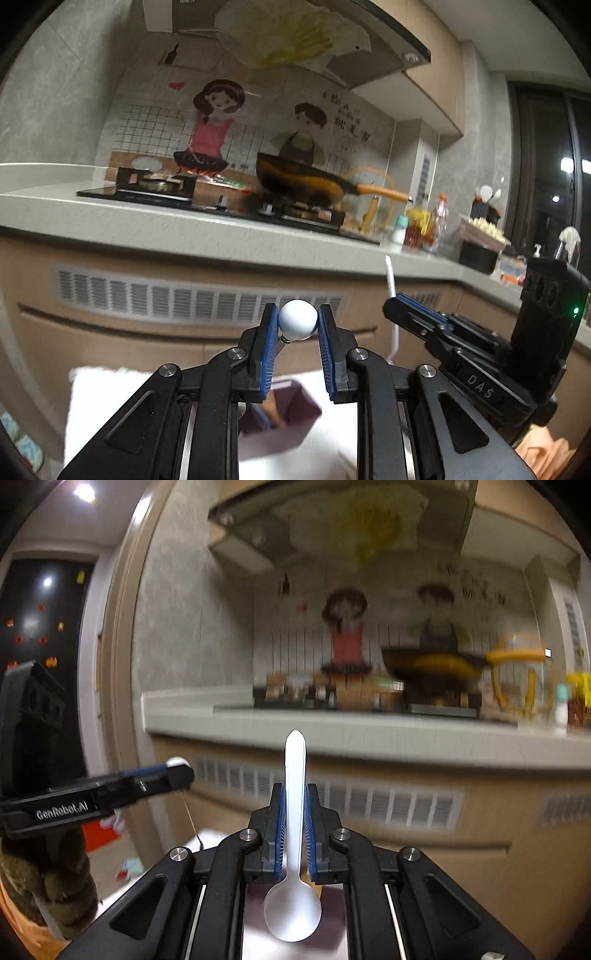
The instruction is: Organize utensils
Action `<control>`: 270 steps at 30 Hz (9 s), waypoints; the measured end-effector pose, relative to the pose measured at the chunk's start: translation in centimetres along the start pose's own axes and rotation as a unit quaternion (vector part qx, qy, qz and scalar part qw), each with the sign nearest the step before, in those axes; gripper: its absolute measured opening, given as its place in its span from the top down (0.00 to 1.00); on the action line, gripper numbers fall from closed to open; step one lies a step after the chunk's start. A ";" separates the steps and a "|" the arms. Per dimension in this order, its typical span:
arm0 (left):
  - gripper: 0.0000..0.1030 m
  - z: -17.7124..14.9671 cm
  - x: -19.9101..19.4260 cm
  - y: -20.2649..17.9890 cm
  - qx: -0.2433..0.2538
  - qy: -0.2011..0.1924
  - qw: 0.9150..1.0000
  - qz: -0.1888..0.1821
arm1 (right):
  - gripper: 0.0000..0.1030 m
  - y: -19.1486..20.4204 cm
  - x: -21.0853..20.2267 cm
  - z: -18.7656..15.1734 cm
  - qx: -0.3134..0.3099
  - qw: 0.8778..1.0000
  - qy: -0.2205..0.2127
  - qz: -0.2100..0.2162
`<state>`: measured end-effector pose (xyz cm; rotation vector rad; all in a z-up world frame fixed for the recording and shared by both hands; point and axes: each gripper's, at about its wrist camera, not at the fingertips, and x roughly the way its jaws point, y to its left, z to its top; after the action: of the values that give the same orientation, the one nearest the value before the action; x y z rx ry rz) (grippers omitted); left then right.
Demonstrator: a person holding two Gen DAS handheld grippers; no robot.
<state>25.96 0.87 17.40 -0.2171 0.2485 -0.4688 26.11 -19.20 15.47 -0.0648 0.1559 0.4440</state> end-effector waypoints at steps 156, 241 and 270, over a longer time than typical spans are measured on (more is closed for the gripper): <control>0.48 -25.8 9.0 1.6 0.019 0.417 0.897 0.143 | 0.68 0.3 0.9 -26.5 0.042 0.928 0.366 -0.055; 0.88 -19.7 2.9 5.5 0.030 0.227 0.953 0.196 | 0.95 1.1 -1.8 -19.8 0.079 0.959 0.271 -0.021; 0.88 2.3 3.2 -0.9 0.080 -0.102 0.985 0.114 | 0.95 -1.8 2.5 2.8 -0.010 0.999 0.030 -0.034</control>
<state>29.01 -1.07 19.21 -0.0780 0.0328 -0.2357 29.46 -19.48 17.86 -0.1021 0.2081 0.3758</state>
